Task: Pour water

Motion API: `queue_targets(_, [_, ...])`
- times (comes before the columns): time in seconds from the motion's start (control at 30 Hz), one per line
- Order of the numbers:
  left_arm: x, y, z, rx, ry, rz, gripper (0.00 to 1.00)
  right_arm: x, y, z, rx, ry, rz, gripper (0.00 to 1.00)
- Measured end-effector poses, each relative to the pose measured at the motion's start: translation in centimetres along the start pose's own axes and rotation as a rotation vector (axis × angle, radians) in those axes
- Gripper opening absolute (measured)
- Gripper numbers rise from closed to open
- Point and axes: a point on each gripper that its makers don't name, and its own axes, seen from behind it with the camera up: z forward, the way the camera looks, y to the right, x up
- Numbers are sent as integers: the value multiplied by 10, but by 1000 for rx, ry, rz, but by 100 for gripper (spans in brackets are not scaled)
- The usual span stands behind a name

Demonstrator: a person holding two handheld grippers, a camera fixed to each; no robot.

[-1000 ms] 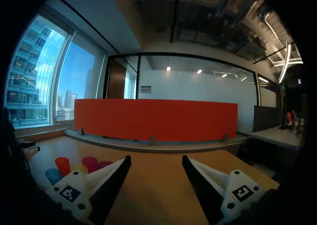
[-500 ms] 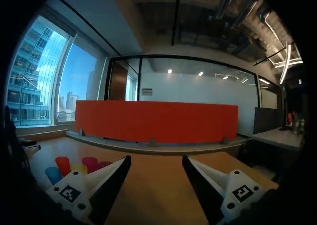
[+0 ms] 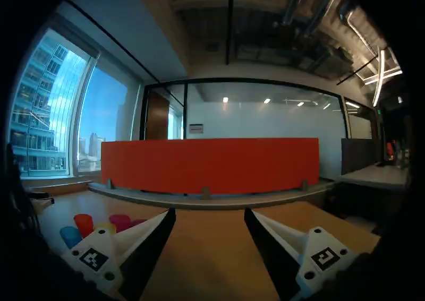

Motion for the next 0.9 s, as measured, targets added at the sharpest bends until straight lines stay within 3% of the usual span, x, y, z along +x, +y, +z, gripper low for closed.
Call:
queue_targets(0.3, [0,0,0,0,0,0,82,-28,6,-2,-6,-13,62,99])
queue_targets(0.9, [0,0,0,0,0,0,82,-68,19,-7,-29,-62,45,99])
